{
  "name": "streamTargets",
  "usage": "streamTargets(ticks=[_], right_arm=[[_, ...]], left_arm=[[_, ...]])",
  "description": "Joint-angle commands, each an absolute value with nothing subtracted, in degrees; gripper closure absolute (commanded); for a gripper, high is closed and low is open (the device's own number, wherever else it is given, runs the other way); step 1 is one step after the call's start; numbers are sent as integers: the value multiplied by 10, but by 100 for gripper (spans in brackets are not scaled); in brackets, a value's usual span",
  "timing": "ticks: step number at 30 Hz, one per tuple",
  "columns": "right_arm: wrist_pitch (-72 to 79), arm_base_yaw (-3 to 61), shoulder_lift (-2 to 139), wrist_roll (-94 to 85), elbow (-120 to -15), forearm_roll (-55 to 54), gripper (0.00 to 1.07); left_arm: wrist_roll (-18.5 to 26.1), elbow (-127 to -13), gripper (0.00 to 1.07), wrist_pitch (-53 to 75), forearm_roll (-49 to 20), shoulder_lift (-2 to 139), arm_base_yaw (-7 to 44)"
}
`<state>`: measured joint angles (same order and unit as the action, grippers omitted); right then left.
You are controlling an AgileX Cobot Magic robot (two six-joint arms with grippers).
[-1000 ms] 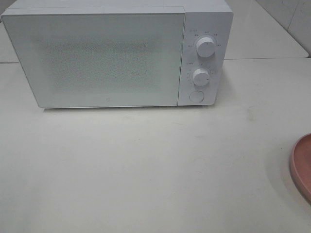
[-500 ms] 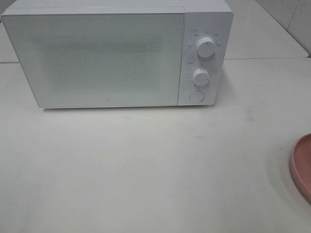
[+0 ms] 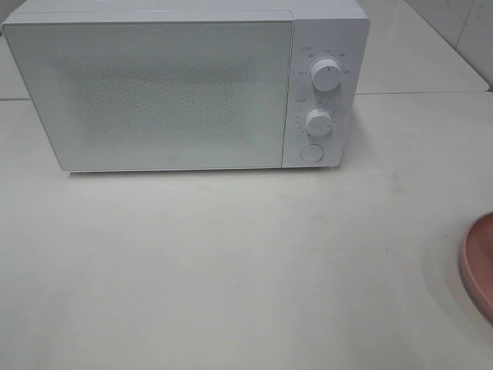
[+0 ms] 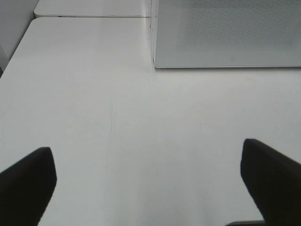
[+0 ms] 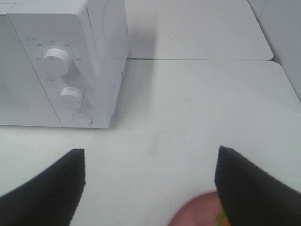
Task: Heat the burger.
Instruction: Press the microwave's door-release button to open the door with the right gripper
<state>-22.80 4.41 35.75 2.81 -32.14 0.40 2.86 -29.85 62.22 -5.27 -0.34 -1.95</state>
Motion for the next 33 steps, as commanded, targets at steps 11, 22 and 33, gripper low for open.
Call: streamTargets(ticks=[11,22,33], right_arm=[[-108,42,490,30,-325,5,32],[3,42,604,39,-325,3,32],[219,42,689,46,-277,0,32]], left_arm=[[28,-297,7,614,-54,-17,-16],[28,-297,7,614,-54,-17,-16],[28,-297,7,614,-54,-17,-16]])
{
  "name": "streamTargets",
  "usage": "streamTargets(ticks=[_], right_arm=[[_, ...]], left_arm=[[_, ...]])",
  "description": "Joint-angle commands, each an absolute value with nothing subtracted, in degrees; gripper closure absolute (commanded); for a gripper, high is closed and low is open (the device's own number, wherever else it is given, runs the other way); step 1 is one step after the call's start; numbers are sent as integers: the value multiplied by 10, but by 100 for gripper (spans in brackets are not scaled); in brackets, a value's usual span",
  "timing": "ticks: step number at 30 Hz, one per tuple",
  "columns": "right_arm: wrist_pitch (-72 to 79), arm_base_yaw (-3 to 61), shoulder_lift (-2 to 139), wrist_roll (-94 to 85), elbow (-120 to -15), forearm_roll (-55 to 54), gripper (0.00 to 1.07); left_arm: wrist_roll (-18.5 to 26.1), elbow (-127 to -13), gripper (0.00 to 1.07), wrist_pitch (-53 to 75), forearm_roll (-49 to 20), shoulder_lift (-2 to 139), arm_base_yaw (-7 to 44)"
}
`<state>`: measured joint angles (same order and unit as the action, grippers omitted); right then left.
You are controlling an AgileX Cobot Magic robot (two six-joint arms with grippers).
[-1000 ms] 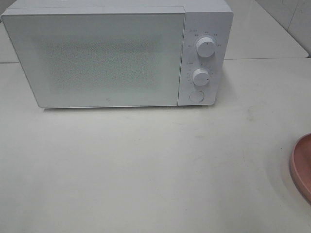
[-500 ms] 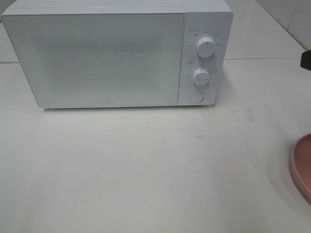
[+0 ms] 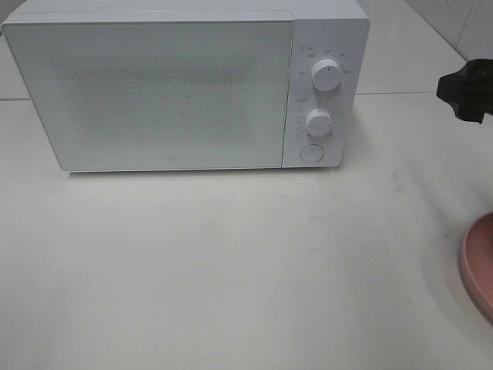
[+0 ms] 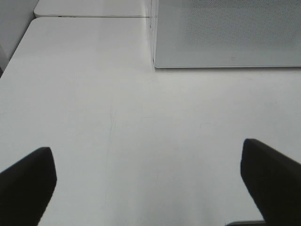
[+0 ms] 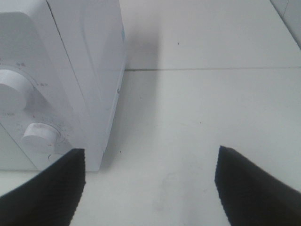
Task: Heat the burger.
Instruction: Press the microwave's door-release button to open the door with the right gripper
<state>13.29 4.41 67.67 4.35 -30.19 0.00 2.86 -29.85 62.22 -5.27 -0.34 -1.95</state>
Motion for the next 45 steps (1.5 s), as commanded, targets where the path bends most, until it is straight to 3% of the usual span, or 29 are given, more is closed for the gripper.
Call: streamTargets(ticks=[1,7,13,30,38,45], right_arm=[[219,42,689,46,-277,0,32],[357,87,705,7,-215,-65,32],[501,183,749,-91,-172,-182,32],[728,379,887,-159,-166,-391,32],[794,440,943,-159,-166,-449,32],[802,456,967,-156,-166,-450,32]], left_arm=[[28,-297,7,614,-54,-17,-16],[28,-297,7,614,-54,-17,-16],[28,-297,7,614,-54,-17,-16],[28,-297,7,614,-54,-17,-16],[28,-297,7,614,-54,-17,-16],[28,-297,7,614,-54,-17,-16]])
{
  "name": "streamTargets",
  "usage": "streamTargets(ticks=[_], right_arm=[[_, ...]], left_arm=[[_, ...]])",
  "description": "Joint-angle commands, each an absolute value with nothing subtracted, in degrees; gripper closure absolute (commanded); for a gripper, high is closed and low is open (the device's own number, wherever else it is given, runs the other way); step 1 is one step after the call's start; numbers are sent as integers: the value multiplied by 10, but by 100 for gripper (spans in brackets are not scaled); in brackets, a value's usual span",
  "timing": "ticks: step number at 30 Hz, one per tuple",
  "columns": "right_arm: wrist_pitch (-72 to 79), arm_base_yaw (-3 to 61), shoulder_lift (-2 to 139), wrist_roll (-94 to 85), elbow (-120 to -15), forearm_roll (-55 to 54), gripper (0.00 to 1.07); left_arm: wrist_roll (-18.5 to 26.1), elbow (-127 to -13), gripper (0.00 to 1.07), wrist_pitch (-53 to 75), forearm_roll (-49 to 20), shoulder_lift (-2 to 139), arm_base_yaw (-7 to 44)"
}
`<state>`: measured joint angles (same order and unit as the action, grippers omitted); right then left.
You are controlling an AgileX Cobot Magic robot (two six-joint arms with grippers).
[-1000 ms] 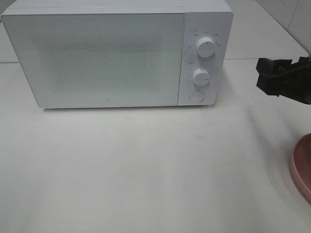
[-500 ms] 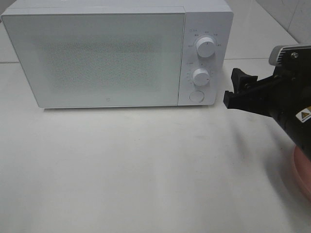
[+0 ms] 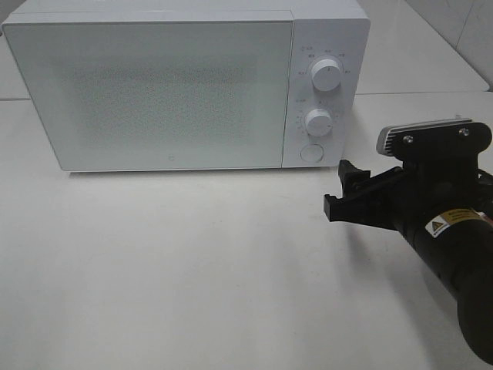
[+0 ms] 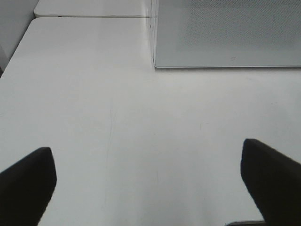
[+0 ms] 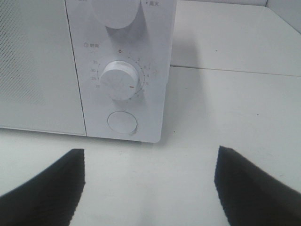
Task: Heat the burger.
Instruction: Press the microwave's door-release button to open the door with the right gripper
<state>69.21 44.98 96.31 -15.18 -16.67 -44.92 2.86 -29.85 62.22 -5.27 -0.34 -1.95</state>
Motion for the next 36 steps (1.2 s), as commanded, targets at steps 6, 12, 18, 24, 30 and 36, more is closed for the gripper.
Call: streamTargets(ticks=[6,12,18,24,30,36], right_arm=[[802,456,969,-154,-166,-451,32],[802,456,969,-111,-166,-451,32],[802,456,969,52,-166,-451,32],[795,456,969,301,-166,-451,32],[795,456,969,488,-166,-451,33],[794,456,969,610,-166,-451,39]], left_arm=[[28,-297,7,614,-54,-17,-16],[28,-297,7,614,-54,-17,-16],[28,-297,7,614,-54,-17,-16],[28,-297,7,614,-54,-17,-16],[28,-297,7,614,-54,-17,-16],[28,-297,7,614,-54,-17,-16]])
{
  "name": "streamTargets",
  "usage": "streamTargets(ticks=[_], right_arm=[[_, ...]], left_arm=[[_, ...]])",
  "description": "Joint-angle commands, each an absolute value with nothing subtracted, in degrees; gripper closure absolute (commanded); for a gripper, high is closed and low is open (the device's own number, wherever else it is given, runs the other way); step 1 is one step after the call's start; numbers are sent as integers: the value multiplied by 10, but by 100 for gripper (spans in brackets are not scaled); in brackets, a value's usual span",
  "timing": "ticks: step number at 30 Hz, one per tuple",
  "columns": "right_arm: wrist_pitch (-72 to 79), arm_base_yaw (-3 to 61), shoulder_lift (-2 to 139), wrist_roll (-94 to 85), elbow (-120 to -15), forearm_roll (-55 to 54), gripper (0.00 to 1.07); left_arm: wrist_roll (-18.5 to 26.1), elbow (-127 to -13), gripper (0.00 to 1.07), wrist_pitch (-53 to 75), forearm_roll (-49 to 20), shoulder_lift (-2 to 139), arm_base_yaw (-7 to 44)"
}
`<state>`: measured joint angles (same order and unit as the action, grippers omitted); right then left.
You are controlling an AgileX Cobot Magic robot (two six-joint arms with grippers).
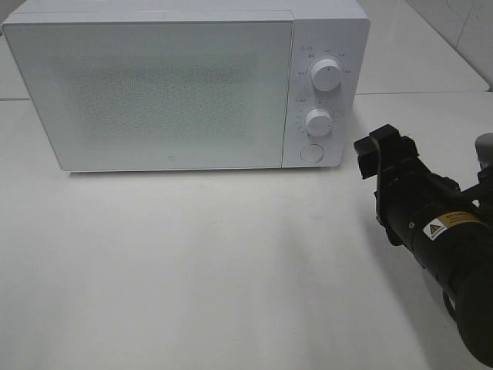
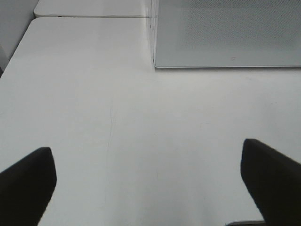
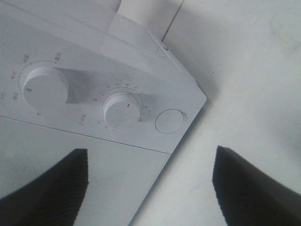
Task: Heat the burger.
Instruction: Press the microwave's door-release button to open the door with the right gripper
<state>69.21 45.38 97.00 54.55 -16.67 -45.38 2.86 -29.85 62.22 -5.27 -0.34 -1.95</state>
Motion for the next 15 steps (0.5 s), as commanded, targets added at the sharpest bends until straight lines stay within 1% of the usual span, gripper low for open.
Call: streamTargets(ticks=[1,2,3,4,5,6,7,8,9,10,11,12,13,14,15], right_arm=[[792,456,969,633,-166,-451,42],[782,456,969,673,-166,-451,48],[782,456,969,673,-166,-451,48],[774,456,969,690,-166,-451,52],[758,456,969,721,-166,-453,60],[758,456,969,721,-166,-453,60],[742,456,969,745,-166,-457,71],[732,456,969,756,-166,-458,77],[732,456,969,756,-166,-458,77],[716,456,969,770,-166,-460,88],[712,456,969,775,-166,-461,93],[712,456,969,775,-166,-461,93],[706,456,969,782,-166,-461,102],[706,456,969,782,-166,-461,102],[706,456,969,782,-166,-461,106]], left_arm=[[28,-297,7,614,-54,-17,-16],[28,-297,7,614,-54,-17,-16],[28,-297,7,614,-54,-17,-16],[28,-297,7,614,-54,-17,-16],[28,-297,7,614,-54,-17,-16],[28,-297,7,614,-54,-17,-16],[28,-297,7,614,-54,-17,-16],[28,-297,7,614,-54,-17,-16],[28,-297,7,614,-54,-17,-16],[28,-297,7,614,-54,-17,-16],[28,-297,7,614,-54,-17,-16],[28,-297,7,614,-54,-17,-16],[28,-297,7,614,-54,-17,-16],[28,-297,7,614,-54,-17,-16],[28,-297,7,614,-54,-17,-16]])
